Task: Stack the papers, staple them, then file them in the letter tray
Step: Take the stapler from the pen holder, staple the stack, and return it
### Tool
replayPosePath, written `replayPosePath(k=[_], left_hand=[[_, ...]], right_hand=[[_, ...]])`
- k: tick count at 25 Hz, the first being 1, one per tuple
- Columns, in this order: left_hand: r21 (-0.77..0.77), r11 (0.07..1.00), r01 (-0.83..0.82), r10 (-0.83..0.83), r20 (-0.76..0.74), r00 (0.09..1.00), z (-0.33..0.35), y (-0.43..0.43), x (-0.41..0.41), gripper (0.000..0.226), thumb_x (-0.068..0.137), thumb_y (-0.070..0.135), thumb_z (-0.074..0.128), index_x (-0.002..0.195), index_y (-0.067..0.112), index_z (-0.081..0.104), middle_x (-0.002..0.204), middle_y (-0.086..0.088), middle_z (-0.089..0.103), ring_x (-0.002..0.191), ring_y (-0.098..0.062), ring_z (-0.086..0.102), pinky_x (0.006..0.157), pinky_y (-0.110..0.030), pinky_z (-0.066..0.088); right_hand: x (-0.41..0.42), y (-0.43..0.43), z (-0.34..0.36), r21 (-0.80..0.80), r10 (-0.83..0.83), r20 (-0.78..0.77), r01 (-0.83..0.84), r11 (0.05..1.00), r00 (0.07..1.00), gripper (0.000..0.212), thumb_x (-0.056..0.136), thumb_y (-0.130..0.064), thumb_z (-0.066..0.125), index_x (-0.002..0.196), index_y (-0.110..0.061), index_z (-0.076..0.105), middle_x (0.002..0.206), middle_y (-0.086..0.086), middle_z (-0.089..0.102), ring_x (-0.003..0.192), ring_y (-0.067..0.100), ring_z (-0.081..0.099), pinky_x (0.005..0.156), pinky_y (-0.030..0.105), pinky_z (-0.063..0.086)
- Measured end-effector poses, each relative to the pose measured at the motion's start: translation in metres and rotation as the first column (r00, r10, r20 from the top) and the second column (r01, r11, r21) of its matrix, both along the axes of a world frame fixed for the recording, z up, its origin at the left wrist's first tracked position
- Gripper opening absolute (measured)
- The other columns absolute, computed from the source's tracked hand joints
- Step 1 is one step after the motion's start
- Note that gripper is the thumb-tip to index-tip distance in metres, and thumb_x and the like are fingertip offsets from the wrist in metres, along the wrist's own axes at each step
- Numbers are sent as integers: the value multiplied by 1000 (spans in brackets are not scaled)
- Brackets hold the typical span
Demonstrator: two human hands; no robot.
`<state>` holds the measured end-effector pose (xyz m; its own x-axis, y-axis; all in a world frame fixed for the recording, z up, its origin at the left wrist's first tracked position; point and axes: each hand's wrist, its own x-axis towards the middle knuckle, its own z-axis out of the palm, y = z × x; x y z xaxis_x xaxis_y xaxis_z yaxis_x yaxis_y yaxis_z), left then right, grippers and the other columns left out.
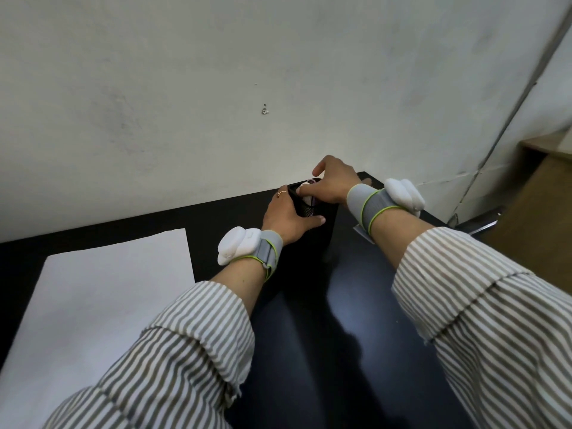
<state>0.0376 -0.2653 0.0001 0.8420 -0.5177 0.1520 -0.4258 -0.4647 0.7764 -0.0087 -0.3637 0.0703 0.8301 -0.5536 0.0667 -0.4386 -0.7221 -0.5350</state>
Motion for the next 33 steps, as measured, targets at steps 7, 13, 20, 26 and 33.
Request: replayPosePath(k=[7, 13, 20, 26, 33], left_hand=[[129, 992, -6, 3, 21, 1000, 15, 7, -15, 118, 71, 56, 71, 150, 4, 1, 156, -14, 19, 145, -34, 14, 116, -43, 22], [-183, 981, -71, 102, 166, 981, 42, 31, -23, 69, 85, 47, 58, 141, 16, 36, 145, -5, 36, 138, -23, 23, 106, -29, 29], [-279, 952, -126, 186, 203, 961, 50, 81, -34, 31, 93, 33, 49, 112, 13, 63, 104, -7, 71, 100, -23, 64, 84, -33, 51], [-220, 951, -216, 244, 113, 963, 35, 127, -37, 27, 83, 35, 62, 97, 13, 69, 92, -7, 73, 88, -24, 67, 77, -33, 52], [-136, 916, -378, 383, 10, 924, 17, 173, -40, 24, 74, 37, 67, 84, 15, 69, 84, -8, 71, 91, -30, 66, 71, -31, 48]], right_hand=[[-16, 10, 32, -83, -89, 223, 109, 991, 971, 51, 71, -47, 69, 112, -24, 50, 85, -7, 54, 108, 22, 55, 79, 36, 22], [-26, 36, 58, -84, -34, 312, 64, 994, 949, 55, 70, -50, 69, 114, -23, 51, 88, -7, 55, 107, 21, 54, 79, 36, 24], [-27, 82, 38, -68, 56, 292, -37, 997, 955, 56, 70, -53, 69, 113, -23, 50, 91, -5, 61, 112, 22, 54, 81, 35, 25], [-27, 120, 13, 24, 132, 257, -143, 989, 957, 61, 69, -56, 74, 114, -23, 49, 108, -1, 69, 116, 23, 55, 94, 38, 34], [-40, 157, -15, 296, 274, 281, -355, 887, 920, 41, 80, -45, 72, 106, -17, 59, 104, 4, 70, 97, 18, 64, 87, 32, 52]])
